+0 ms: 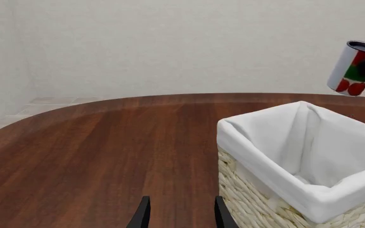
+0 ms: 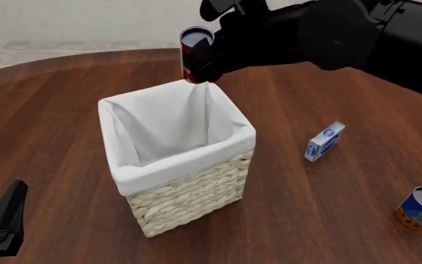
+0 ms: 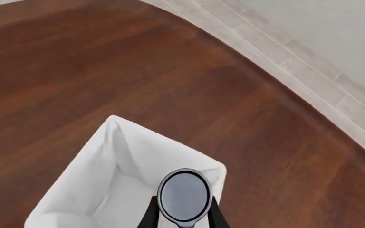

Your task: Pick up the tomato sauce, and put it in the basket.

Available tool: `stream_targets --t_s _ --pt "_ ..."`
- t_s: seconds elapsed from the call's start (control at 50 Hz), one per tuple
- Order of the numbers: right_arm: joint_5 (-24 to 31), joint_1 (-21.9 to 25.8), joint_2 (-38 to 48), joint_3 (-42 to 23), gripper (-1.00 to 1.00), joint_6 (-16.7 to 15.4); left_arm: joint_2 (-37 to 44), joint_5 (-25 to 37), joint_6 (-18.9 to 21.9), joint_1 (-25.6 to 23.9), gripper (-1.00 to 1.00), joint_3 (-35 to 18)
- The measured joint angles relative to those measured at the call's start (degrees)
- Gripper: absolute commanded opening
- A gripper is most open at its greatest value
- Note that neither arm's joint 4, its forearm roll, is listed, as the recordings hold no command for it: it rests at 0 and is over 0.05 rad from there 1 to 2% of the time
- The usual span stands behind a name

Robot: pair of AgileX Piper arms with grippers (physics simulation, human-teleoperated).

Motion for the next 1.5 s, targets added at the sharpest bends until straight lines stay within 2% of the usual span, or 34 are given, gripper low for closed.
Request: stream_targets --t_s 0.7,1.46,1.48,1.5 --pt "6.84 5.60 6.77 -2.70 -1.00 -2.03 0.00 0.00 0.00 0.00 1.00 0.00" --pt "10.21 7.15 13.43 -3.32 -1.00 -4.93 0.00 0.00 0.00 0.00 1.00 0.00" --pt "10.28 7.13 13.56 -3.40 1.00 -5.01 0.00 0.00 0.00 0.00 1.00 0.00" --pt "10.35 7.08 13.69 -3.53 1.00 -5.02 0.00 0.00 0.00 0.00 1.00 0.00"
